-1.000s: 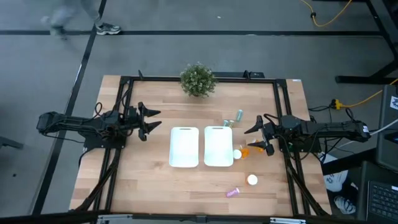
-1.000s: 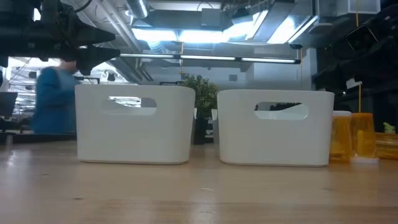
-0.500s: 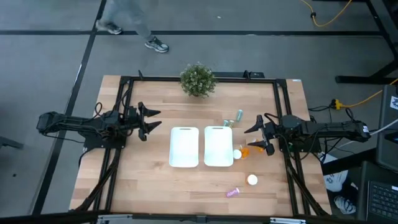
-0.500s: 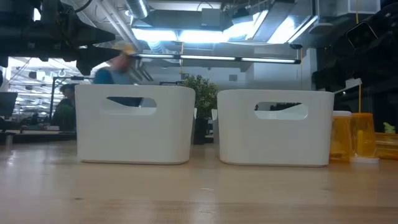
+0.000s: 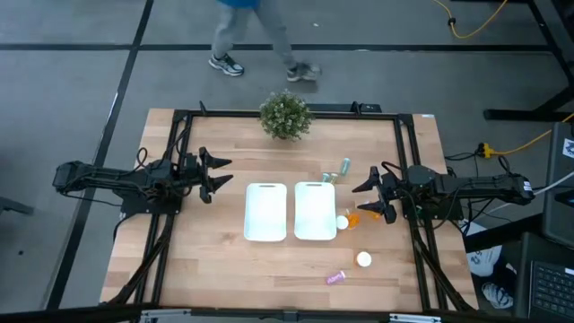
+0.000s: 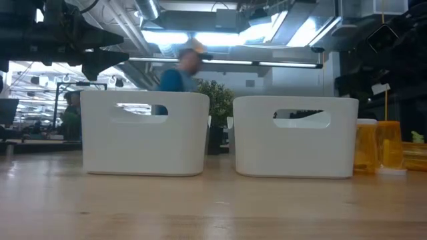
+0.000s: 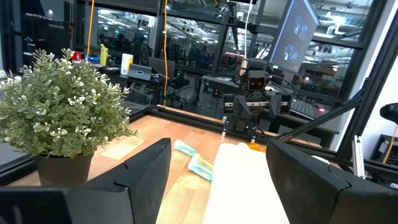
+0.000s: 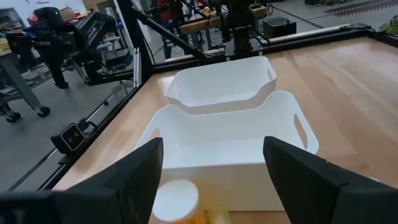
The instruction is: Pick and place medicine bottles into bin by pill shape (circle, oval)
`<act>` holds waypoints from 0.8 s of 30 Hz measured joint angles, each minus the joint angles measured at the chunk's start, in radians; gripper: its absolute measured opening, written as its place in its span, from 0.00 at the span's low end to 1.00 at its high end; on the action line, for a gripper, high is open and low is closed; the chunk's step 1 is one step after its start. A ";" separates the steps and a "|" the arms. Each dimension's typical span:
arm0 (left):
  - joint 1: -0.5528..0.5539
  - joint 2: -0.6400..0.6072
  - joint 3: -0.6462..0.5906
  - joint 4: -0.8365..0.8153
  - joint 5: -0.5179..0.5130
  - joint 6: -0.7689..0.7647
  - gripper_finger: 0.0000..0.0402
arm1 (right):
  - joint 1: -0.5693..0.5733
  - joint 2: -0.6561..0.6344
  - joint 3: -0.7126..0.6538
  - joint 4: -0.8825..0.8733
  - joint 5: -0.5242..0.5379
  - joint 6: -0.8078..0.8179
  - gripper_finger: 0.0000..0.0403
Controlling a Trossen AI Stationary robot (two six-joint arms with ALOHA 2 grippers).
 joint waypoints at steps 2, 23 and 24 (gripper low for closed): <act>0.000 0.000 0.000 0.000 0.000 0.000 0.64 | 0.000 0.000 0.000 -0.007 0.000 0.000 0.69; 0.000 0.000 0.000 0.000 0.000 0.000 0.64 | 0.000 0.000 0.000 -0.041 -0.001 0.078 0.69; 0.000 0.000 0.000 0.000 0.000 0.000 0.64 | 0.000 0.001 0.000 -0.041 -0.001 0.079 0.69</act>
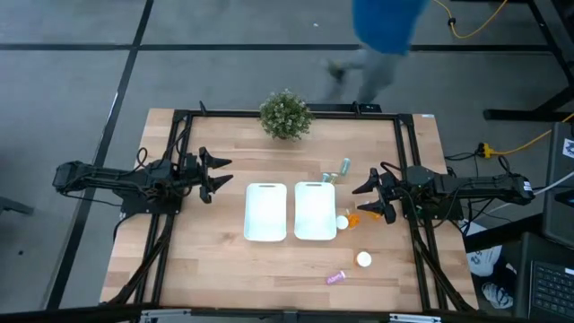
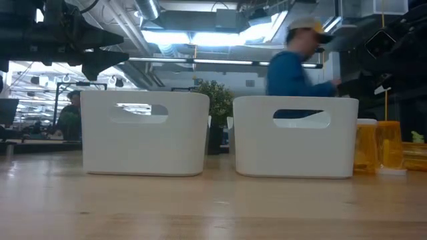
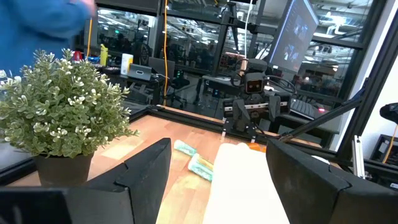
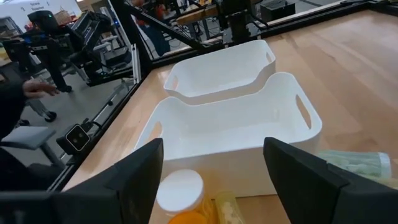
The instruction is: Pick and place medicine bottles into bin by pill shape (circle, oval)
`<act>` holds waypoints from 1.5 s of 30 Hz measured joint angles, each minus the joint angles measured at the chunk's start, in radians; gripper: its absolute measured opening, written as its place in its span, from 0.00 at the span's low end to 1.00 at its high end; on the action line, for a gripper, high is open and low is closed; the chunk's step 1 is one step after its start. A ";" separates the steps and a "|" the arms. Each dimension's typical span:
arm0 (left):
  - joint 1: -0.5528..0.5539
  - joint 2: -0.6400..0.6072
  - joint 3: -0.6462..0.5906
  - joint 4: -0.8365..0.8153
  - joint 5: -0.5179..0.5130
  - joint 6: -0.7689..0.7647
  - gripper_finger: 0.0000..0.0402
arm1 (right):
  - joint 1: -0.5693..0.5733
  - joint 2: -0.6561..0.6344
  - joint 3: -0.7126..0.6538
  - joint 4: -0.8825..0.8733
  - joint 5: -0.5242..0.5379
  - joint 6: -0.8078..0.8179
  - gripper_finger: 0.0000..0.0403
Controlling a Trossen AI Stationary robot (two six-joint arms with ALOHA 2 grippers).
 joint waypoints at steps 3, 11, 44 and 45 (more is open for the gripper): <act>0.000 0.000 0.000 0.000 0.000 0.000 0.64 | 0.000 0.000 0.000 0.000 0.000 -0.001 0.69; 0.000 0.000 0.000 0.000 0.000 0.000 0.64 | 0.000 0.000 0.000 -0.012 -0.009 0.060 0.69; 0.000 0.000 0.000 0.000 -0.004 -0.020 0.64 | 0.175 0.246 0.000 0.209 0.097 0.155 0.69; 0.000 0.000 0.000 0.000 -0.002 -0.033 0.64 | 0.182 0.249 0.000 0.212 0.097 0.153 0.69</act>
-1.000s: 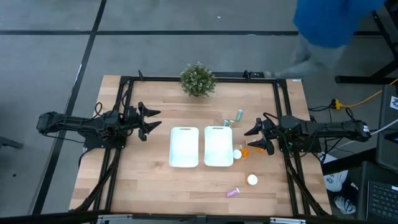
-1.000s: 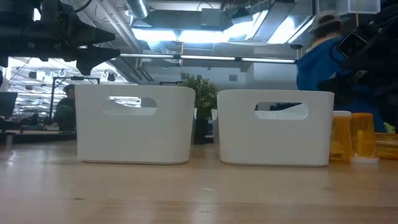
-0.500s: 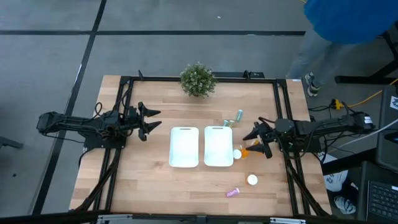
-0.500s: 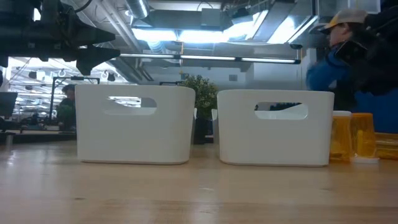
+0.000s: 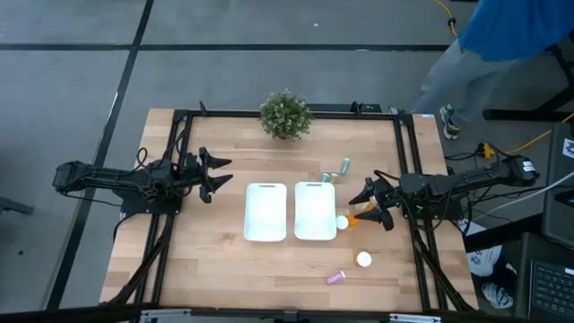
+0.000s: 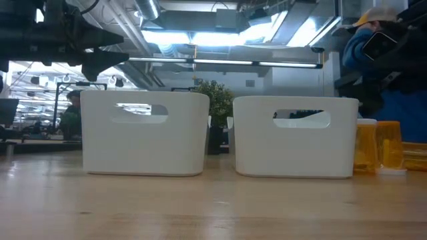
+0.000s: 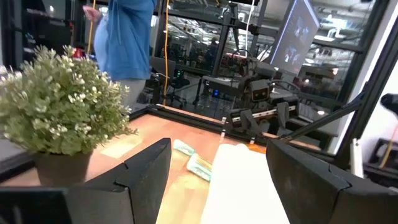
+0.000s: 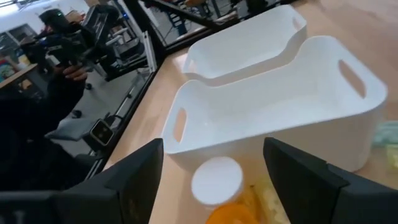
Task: Pick and place medicine bottles into bin by pill shape (circle, oval)
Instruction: Put the orange capsule bottle into the right white bin
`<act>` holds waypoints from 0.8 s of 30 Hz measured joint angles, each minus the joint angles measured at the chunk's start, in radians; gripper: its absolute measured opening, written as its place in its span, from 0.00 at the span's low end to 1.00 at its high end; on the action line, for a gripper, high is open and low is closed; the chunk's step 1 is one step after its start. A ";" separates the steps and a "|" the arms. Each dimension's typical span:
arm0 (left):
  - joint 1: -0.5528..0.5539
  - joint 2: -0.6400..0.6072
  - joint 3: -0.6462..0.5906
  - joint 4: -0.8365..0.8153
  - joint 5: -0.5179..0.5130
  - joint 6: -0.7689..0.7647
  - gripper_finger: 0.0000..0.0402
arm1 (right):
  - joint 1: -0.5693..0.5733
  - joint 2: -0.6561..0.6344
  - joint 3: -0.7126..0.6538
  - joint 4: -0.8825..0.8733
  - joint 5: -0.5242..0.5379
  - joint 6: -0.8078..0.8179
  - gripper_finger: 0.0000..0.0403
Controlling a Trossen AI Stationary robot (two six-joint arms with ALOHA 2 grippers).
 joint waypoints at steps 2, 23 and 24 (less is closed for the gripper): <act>0.000 0.000 0.000 0.000 -0.003 -0.018 0.64 | 0.014 0.001 0.000 0.002 0.001 -0.009 0.69; 0.000 0.000 0.000 0.014 -0.168 -0.027 0.64 | 0.036 0.005 0.066 0.059 0.218 -0.140 0.69; 0.000 0.000 0.000 0.014 -0.154 -0.029 0.64 | 0.036 0.005 0.099 0.021 0.218 -0.164 0.69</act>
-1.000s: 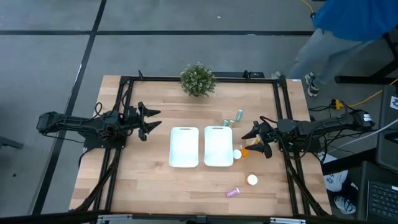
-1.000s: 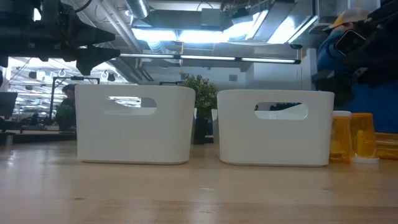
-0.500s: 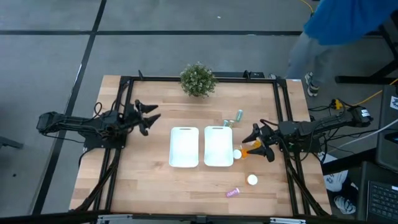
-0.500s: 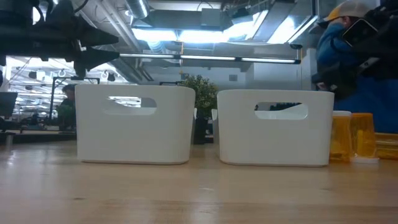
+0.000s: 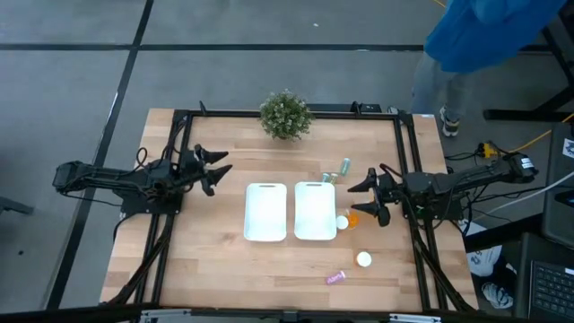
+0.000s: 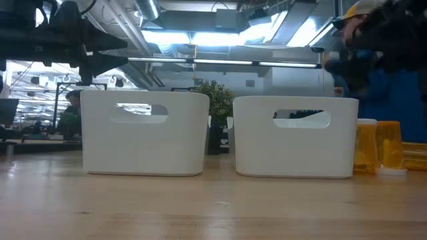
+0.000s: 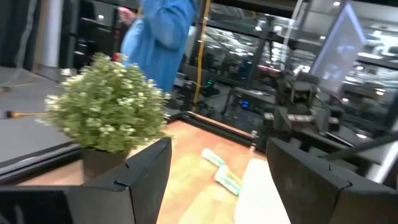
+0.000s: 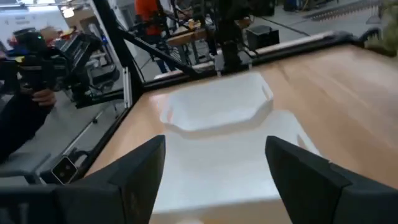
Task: Pick and place medicine bottles into bin by pill shape (circle, oval)
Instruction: Put the orange capsule bottle into the right white bin
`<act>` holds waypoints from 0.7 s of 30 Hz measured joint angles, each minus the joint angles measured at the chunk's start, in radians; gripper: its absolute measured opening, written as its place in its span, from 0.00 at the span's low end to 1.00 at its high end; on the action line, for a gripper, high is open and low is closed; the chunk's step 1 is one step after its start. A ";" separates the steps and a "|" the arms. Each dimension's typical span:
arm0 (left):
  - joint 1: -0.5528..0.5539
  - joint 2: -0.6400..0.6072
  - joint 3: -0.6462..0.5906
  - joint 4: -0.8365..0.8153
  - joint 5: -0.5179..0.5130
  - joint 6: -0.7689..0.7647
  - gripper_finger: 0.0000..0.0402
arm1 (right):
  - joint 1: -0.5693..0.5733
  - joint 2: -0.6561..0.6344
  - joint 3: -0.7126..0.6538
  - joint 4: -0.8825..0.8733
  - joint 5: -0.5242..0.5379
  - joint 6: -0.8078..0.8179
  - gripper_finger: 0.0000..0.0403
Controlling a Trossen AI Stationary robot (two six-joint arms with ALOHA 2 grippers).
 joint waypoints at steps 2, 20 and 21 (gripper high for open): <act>0.000 0.000 0.000 0.000 0.018 -0.021 0.64 | 0.000 0.000 0.077 -0.110 0.004 -0.061 0.69; 0.000 0.000 0.000 -0.060 0.052 -0.043 0.64 | 0.000 0.236 0.489 -1.106 -0.037 0.303 0.69; 0.000 0.000 0.000 -0.060 0.052 -0.043 0.64 | 0.000 0.250 0.488 -1.124 -0.036 0.323 0.69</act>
